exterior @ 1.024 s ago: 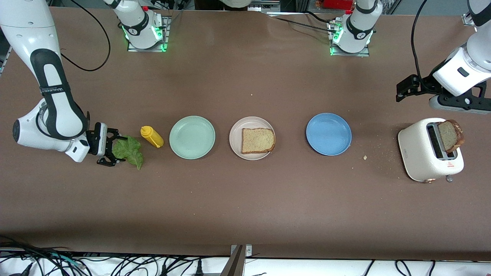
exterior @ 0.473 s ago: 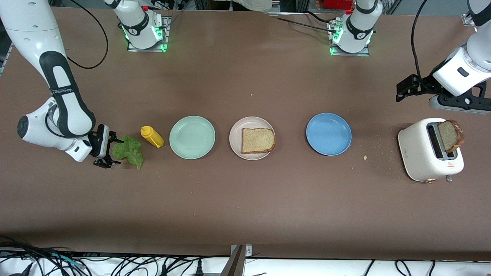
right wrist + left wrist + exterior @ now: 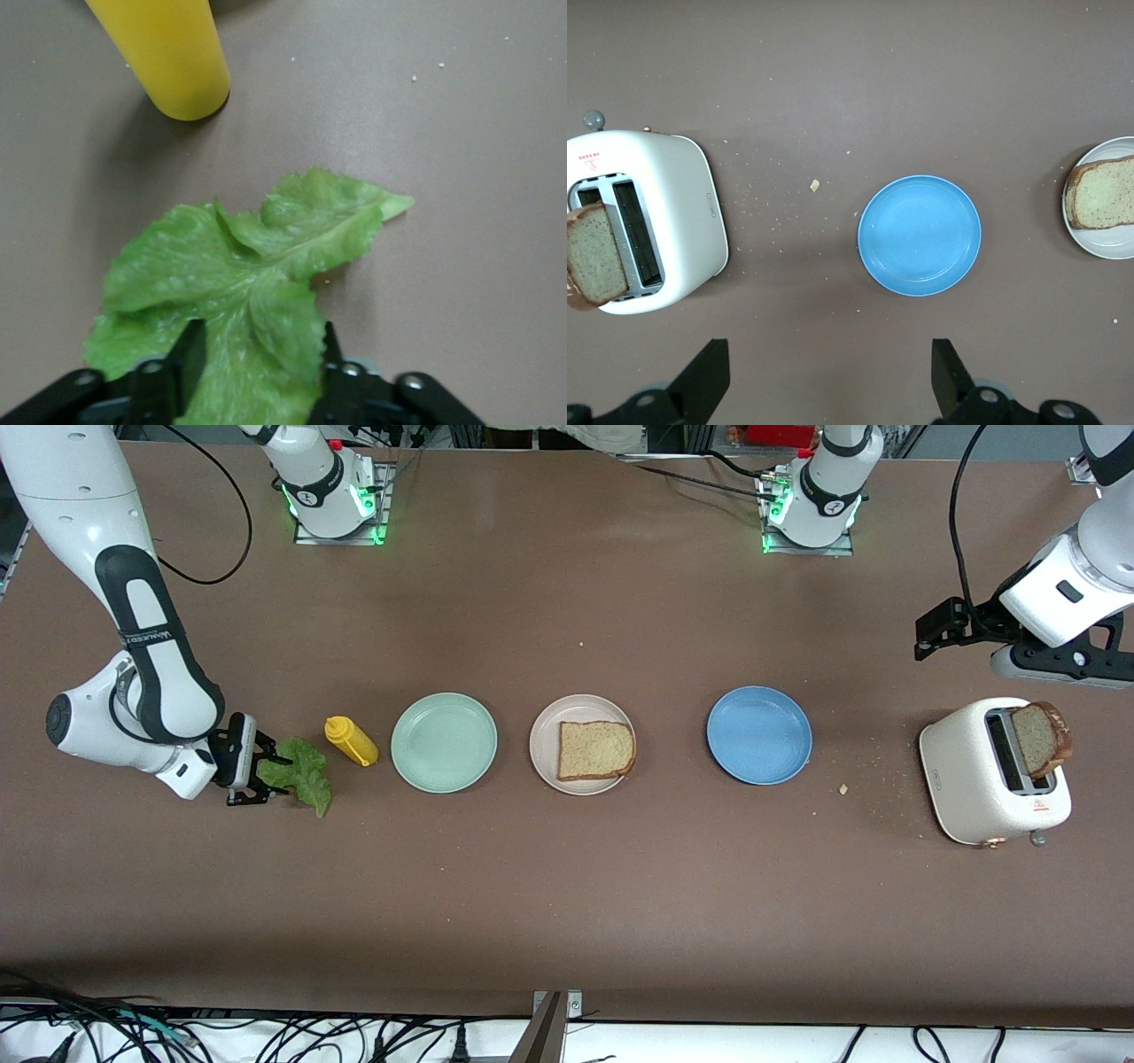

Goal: Make sandwich in beige plate with both arms
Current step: 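Move the right gripper onto the green lettuce leaf and grasp it, then lift the lettuce leaf with the right gripper toward the beige plate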

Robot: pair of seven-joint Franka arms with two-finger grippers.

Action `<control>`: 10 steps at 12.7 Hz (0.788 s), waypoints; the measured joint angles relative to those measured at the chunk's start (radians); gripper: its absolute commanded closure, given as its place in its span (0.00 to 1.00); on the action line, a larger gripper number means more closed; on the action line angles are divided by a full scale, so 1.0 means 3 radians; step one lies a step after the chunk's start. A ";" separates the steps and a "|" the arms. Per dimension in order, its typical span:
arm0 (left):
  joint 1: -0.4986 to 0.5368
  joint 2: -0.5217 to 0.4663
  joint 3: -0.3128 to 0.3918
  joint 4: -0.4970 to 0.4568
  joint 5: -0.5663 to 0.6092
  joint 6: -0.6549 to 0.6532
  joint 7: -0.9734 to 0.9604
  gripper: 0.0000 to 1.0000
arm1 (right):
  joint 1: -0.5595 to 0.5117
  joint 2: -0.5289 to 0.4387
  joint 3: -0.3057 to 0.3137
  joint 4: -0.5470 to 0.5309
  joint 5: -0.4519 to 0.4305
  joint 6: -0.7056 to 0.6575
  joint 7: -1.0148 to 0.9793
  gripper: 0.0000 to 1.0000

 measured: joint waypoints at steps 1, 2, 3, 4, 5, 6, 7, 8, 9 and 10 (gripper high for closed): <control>0.0000 0.0000 0.0000 0.0000 0.0000 0.0000 0.0000 0.00 | 0.0000 -0.0031 0.0000 0.0005 0.0000 -0.0089 0.0002 1.00; 0.0000 0.0000 0.0000 0.0000 0.0000 0.0000 0.0000 0.00 | 0.0000 -0.0091 -0.0002 0.0011 0.0000 -0.0194 0.0008 1.00; 0.0000 0.0000 0.0000 0.0000 0.0000 0.0000 0.0000 0.00 | 0.0001 -0.0182 -0.0012 0.0019 0.0000 -0.0316 0.0048 1.00; -0.0001 0.0000 0.0000 0.0000 0.0000 0.0000 0.0000 0.00 | 0.0000 -0.0303 -0.0039 0.0026 -0.0033 -0.0459 0.0136 1.00; -0.0001 0.0000 0.0000 0.0000 0.0000 0.0000 0.0000 0.00 | -0.0003 -0.0441 -0.0071 0.0033 -0.0169 -0.0593 0.0282 1.00; -0.0001 0.0000 0.0000 0.0000 0.0000 0.0000 0.0000 0.00 | -0.0007 -0.0595 -0.0094 0.0038 -0.0332 -0.0706 0.0452 1.00; -0.0001 0.0000 0.0000 0.0000 0.0000 0.0000 0.0000 0.00 | -0.0008 -0.0738 -0.0105 0.0039 -0.0424 -0.0836 0.0583 1.00; -0.0001 0.0000 0.0000 0.0000 0.0000 0.0000 0.0000 0.00 | -0.0008 -0.0872 -0.0107 0.0039 -0.0466 -0.0986 0.0699 1.00; -0.0001 0.0000 0.0000 0.0000 0.0000 0.0000 0.0000 0.00 | -0.0007 -0.0995 -0.0106 0.0039 -0.0488 -0.1142 0.0855 1.00; -0.0001 0.0000 0.0000 0.0000 0.0000 0.0000 0.0000 0.00 | -0.0006 -0.1105 -0.0103 0.0039 -0.0514 -0.1285 0.1035 1.00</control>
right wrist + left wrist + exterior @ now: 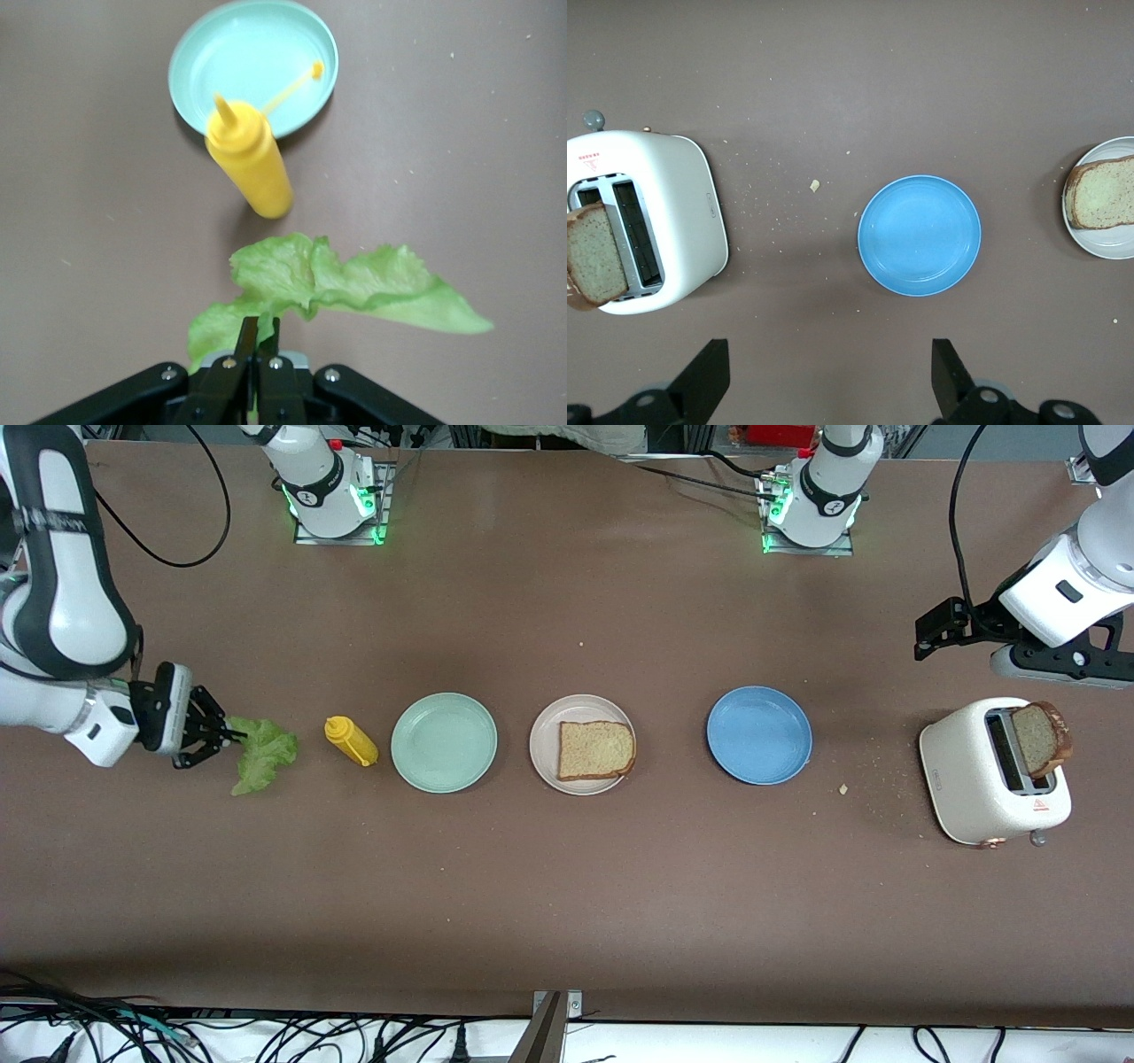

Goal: Make sandwich in beige plate with both arms
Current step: 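Lift the lettuce leaf with the right gripper toward the beige plate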

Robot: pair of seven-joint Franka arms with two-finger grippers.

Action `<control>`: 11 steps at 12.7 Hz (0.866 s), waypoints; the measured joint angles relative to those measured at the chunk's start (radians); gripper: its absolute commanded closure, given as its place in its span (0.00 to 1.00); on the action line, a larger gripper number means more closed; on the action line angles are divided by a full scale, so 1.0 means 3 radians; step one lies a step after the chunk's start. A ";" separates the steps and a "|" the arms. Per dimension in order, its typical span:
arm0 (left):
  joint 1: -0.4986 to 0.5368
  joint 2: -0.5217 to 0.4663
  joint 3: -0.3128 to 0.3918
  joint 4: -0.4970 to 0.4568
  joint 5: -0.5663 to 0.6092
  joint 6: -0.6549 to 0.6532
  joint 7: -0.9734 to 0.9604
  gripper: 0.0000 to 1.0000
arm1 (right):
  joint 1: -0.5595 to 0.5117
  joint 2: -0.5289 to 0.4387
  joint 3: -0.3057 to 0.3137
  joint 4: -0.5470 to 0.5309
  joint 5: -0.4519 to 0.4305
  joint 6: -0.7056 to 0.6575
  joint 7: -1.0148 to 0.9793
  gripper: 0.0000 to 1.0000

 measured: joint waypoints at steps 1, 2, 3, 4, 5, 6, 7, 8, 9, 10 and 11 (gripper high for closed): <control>0.0000 0.0000 0.0000 0.0000 0.0000 0.0000 0.0000 0.00 | 0.0000 -0.0094 0.0021 -0.0002 -0.0019 -0.0087 0.0155 1.00; -0.0001 0.0000 0.0000 0.0000 0.0000 0.0000 0.0000 0.00 | 0.0004 -0.0175 0.0067 -0.0003 -0.0024 -0.0148 0.0311 1.00; -0.0001 0.0000 0.0000 0.0000 0.0000 0.0000 0.0000 0.00 | 0.0016 -0.0245 0.0118 -0.0003 -0.0029 -0.0211 0.0490 1.00; -0.0001 0.0000 0.0000 0.0000 0.0000 0.0000 0.0000 0.00 | 0.0056 -0.0315 0.0151 -0.0001 -0.0032 -0.0304 0.0702 1.00; -0.0002 0.0000 0.0000 0.0000 0.0000 0.0000 0.0000 0.00 | 0.0127 -0.0374 0.0166 0.0008 -0.0032 -0.0387 0.0909 1.00; -0.0002 0.0000 0.0000 0.0000 0.0000 0.0000 0.0000 0.00 | 0.0227 -0.0417 0.0170 0.0029 -0.0031 -0.0437 0.1104 1.00; -0.0003 0.0000 0.0000 0.0000 0.0000 0.0000 0.0000 0.00 | 0.0353 -0.0441 0.0172 0.0052 -0.0022 -0.0457 0.1314 1.00; -0.0003 0.0000 0.0000 0.0000 0.0000 0.0000 0.0000 0.00 | 0.0496 -0.0446 0.0174 0.0074 0.0015 -0.0457 0.1549 1.00; -0.0004 0.0000 0.0000 0.0000 0.0000 0.0000 0.0000 0.00 | 0.0658 -0.0443 0.0177 0.0085 0.0094 -0.0439 0.1797 1.00; -0.0004 0.0000 0.0000 0.0000 0.0000 0.0000 0.0000 0.00 | 0.0825 -0.0435 0.0179 0.0095 0.0163 -0.0371 0.2041 1.00; -0.0004 0.0000 0.0000 0.0000 0.0000 0.0000 0.0000 0.00 | 0.0986 -0.0412 0.0181 0.0126 0.0196 -0.0272 0.2284 1.00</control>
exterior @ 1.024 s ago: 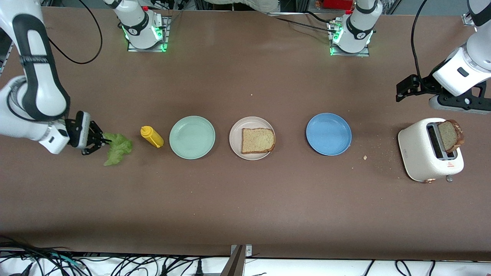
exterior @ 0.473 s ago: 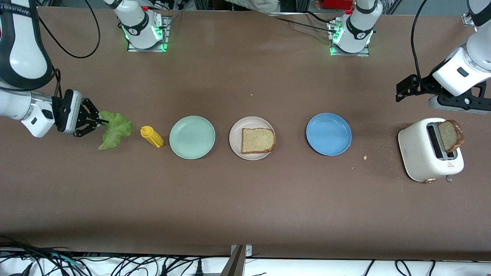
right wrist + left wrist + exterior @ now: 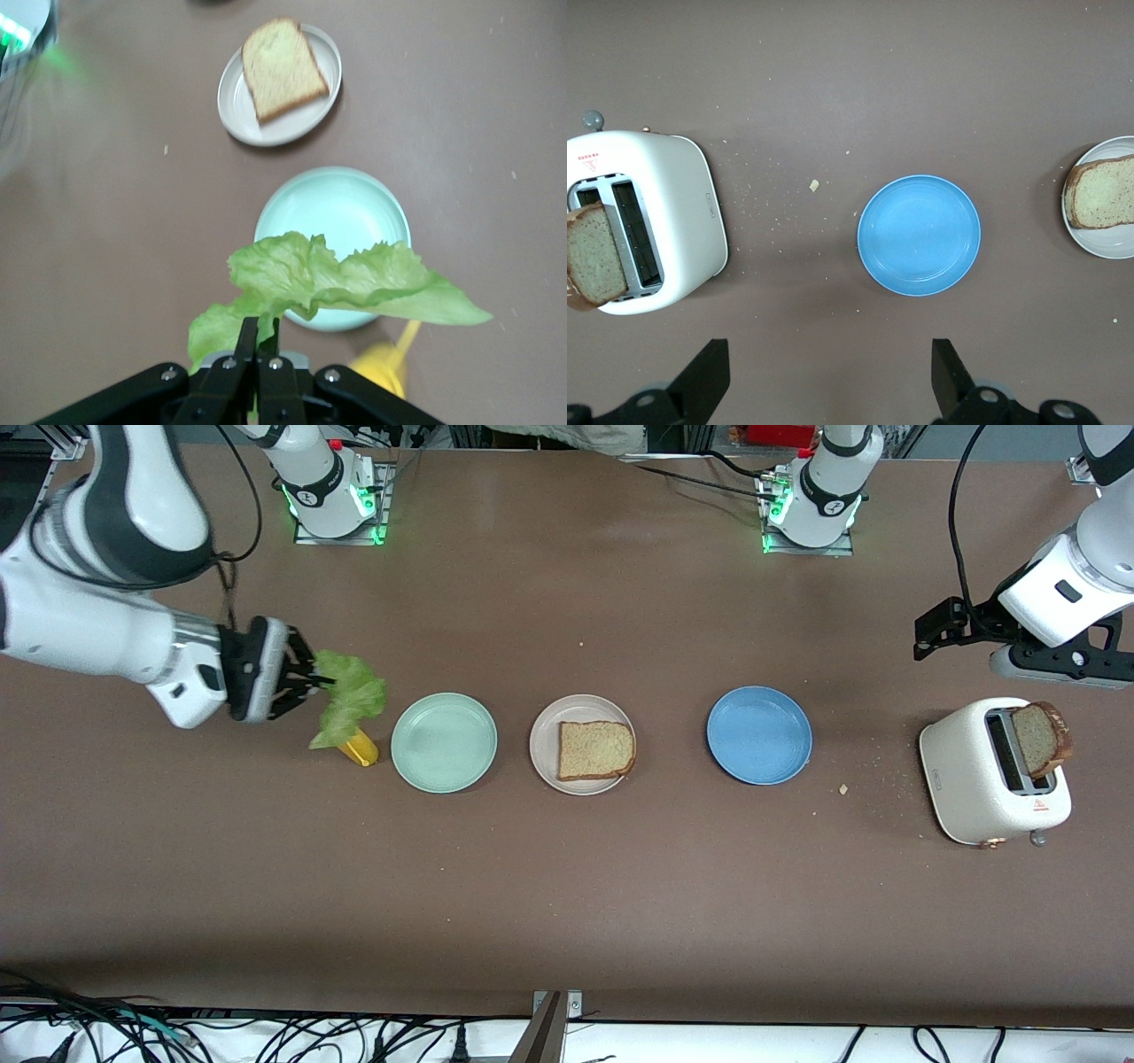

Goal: Make sandwich in beige plate with both arms
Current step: 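Lift the lettuce leaf with the right gripper toward the beige plate, then lower the lettuce onto the bread and open the right gripper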

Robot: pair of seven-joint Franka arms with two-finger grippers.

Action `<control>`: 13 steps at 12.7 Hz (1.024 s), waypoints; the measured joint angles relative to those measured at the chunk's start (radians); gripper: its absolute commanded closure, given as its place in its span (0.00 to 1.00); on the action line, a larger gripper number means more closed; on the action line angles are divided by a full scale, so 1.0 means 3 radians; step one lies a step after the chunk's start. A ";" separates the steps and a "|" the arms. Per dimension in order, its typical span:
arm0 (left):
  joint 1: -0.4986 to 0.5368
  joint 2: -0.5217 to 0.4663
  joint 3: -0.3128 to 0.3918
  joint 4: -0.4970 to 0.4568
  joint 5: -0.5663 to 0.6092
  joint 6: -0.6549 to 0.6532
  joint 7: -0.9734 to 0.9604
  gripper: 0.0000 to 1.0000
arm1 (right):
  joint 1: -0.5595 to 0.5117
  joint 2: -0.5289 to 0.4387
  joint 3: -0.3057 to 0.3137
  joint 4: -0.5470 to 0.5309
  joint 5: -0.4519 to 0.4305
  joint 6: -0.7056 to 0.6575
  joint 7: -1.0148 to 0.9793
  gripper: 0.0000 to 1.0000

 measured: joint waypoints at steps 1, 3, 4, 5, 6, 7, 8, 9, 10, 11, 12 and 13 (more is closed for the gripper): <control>0.0000 0.0000 0.0000 0.0000 0.0000 0.0000 0.0000 0.00 | 0.0145 0.0048 0.0001 0.0070 0.0015 0.0071 0.0214 1.00; 0.0000 0.0000 0.0000 0.0000 0.0000 0.0000 0.0000 0.00 | 0.0380 0.0269 0.0002 0.0323 0.0170 0.0183 0.0578 1.00; 0.0000 0.0000 0.0000 0.0000 0.0000 0.0000 0.0000 0.00 | 0.0462 0.0428 0.0002 0.0458 0.0296 0.0278 0.0741 1.00; 0.0000 0.0000 0.0000 0.0000 0.0000 0.0000 0.0000 0.00 | 0.0527 0.0600 0.0002 0.0580 0.0414 0.0444 0.0896 1.00; 0.0000 0.0000 0.0000 0.0000 0.0000 0.0000 0.0000 0.00 | 0.0584 0.0783 0.0006 0.0696 0.0539 0.0651 0.1045 1.00; 0.0000 0.0000 0.0000 0.0000 0.0000 0.0000 0.0000 0.00 | 0.0654 0.0962 0.0008 0.0806 0.0719 0.0846 0.1165 1.00; 0.0000 0.0000 0.0000 0.0000 0.0000 0.0000 0.0000 0.00 | 0.0738 0.1119 0.0012 0.0907 0.0936 0.1024 0.1243 1.00; 0.0000 0.0000 0.0000 0.0000 0.0000 0.0000 0.0000 0.00 | 0.0844 0.1258 0.0014 0.0986 0.1155 0.1219 0.1306 1.00; 0.0000 0.0000 0.0000 0.0000 0.0000 0.0000 0.0000 0.00 | 0.0966 0.1367 0.0015 0.1040 0.1347 0.1414 0.1371 1.00; -0.0001 0.0000 0.0000 0.0000 0.0000 0.0000 0.0000 0.00 | 0.1091 0.1444 0.0013 0.1069 0.1473 0.1591 0.1466 1.00; -0.0001 0.0000 0.0000 0.0000 0.0000 0.0000 0.0000 0.00 | 0.1202 0.1500 0.0011 0.1078 0.1528 0.1760 0.1571 1.00; -0.0001 0.0000 0.0000 0.0000 0.0000 0.0000 0.0000 0.00 | 0.1301 0.1550 0.0009 0.1080 0.1545 0.1924 0.1674 1.00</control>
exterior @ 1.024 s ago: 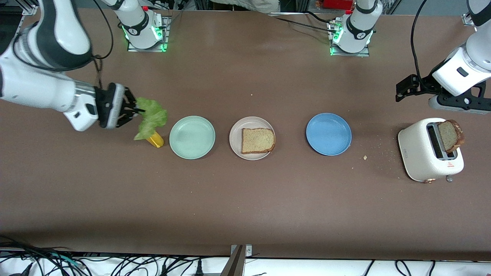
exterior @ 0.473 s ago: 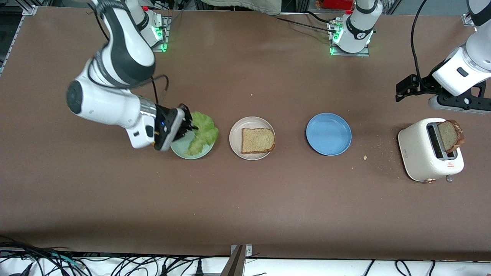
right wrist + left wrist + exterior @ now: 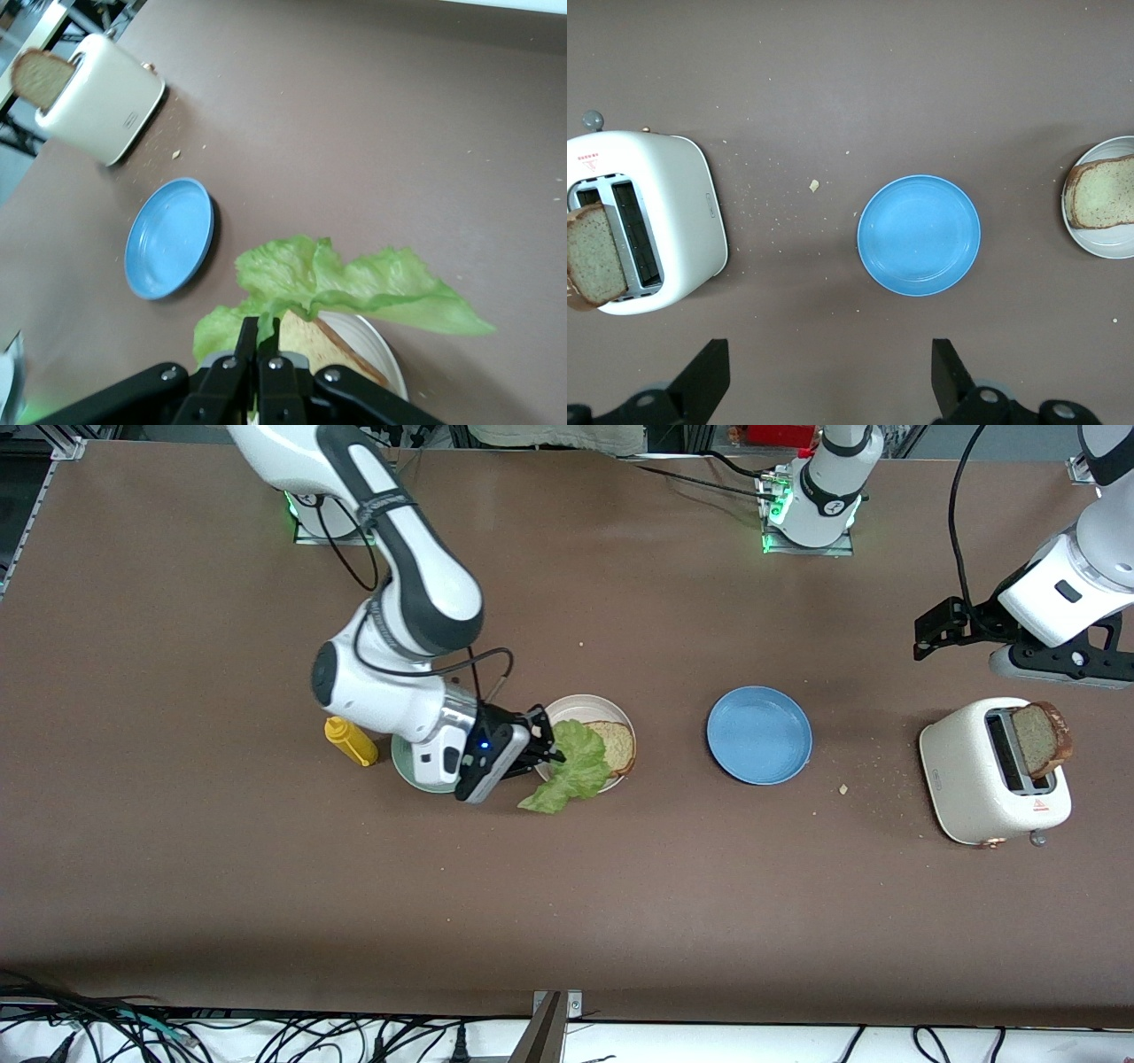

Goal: Make sandwich in beige plate with both arms
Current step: 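Lower the lettuce onto the bread and open the right gripper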

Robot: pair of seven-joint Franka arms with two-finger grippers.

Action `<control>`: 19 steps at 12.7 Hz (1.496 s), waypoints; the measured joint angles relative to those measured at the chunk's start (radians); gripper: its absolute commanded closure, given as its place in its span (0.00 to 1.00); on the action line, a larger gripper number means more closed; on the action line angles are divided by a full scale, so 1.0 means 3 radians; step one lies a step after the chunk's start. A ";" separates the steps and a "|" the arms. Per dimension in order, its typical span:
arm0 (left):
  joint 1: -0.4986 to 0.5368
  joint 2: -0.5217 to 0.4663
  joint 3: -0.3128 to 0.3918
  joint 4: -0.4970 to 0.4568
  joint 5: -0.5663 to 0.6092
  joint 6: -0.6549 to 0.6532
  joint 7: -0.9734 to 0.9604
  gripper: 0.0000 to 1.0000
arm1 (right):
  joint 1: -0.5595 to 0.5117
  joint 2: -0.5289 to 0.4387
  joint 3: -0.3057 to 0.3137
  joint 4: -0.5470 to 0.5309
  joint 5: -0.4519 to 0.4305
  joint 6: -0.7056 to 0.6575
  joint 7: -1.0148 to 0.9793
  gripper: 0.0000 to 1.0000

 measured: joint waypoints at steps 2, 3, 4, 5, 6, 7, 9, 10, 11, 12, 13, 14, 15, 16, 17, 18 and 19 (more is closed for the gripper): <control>0.0000 0.0000 0.0000 0.0000 0.0000 0.0000 0.0000 0.00 | 0.0224 0.0131 -0.0038 0.0001 0.0010 0.0338 0.0218 1.00; 0.0000 0.0000 0.0000 0.0000 0.0000 0.0000 0.0000 0.00 | 0.0363 0.0220 -0.0081 0.0001 0.0012 0.0517 0.0309 1.00; 0.0000 0.0000 0.0000 0.0000 0.0000 0.0000 0.0000 0.00 | 0.0498 0.0317 -0.0114 0.0001 0.0015 0.0681 0.0374 1.00; 0.0000 0.0000 0.0000 0.0000 0.0000 0.0000 0.0000 0.00 | 0.0589 0.0391 -0.0132 0.0000 0.0017 0.0785 0.0421 1.00; 0.0000 0.0000 0.0000 0.0000 0.0000 0.0000 0.0000 0.00 | 0.0629 0.0429 -0.0139 -0.0008 0.0017 0.0826 0.0437 1.00; 0.0000 0.0000 0.0000 0.0000 0.0000 0.0000 0.0000 0.00 | 0.0631 0.0427 -0.0144 -0.0037 0.0017 0.0831 0.0438 1.00; 0.0000 0.0000 0.0000 0.0000 0.0000 0.0000 0.0000 0.00 | 0.0619 0.0394 -0.0177 -0.0121 0.0017 0.0828 0.0438 1.00; 0.0000 0.0000 0.0000 0.0000 0.0000 0.0000 0.0000 0.00 | 0.0615 0.0374 -0.0184 -0.0170 0.0017 0.0828 0.0438 1.00; 0.0000 0.0000 0.0000 0.0000 0.0000 0.0000 0.0000 0.00 | 0.0614 0.0360 -0.0184 -0.0208 0.0018 0.0828 0.0438 1.00; 0.0000 0.0000 0.0000 0.0000 0.0000 0.0000 0.0000 0.00 | 0.0615 0.0351 -0.0184 -0.0234 0.0018 0.0828 0.0438 1.00; 0.0000 0.0000 0.0000 0.0000 0.0000 0.0000 0.0000 0.00 | 0.0616 0.0346 -0.0184 -0.0256 0.0018 0.0827 0.0438 1.00; -0.0001 0.0000 0.0000 0.0000 0.0000 0.0000 0.0000 0.00 | 0.0617 0.0345 -0.0184 -0.0282 0.0018 0.0827 0.0438 1.00; -0.0001 0.0000 -0.0007 0.0000 0.0000 0.0000 0.0000 0.00 | 0.0617 0.0344 -0.0184 -0.0317 0.0020 0.0827 0.0438 1.00; -0.0002 0.0000 -0.0021 0.0000 0.0000 0.0000 0.0000 0.00 | 0.0617 0.0343 -0.0184 -0.0369 0.0024 0.0827 0.0438 1.00; -0.0002 0.0000 -0.0035 0.0000 0.0000 0.0000 0.0000 0.00 | 0.0617 0.0342 -0.0184 -0.0438 0.0030 0.0827 0.0438 1.00; -0.0002 0.0000 -0.0040 0.0000 0.0000 0.0000 0.0000 0.00 | 0.0617 0.0340 -0.0184 -0.0519 0.0033 0.0827 0.0439 1.00; -0.0002 0.0000 -0.0041 0.0000 0.0000 0.0000 0.0000 0.00 | 0.0619 0.0334 -0.0184 -0.0601 0.0045 0.0827 0.0439 1.00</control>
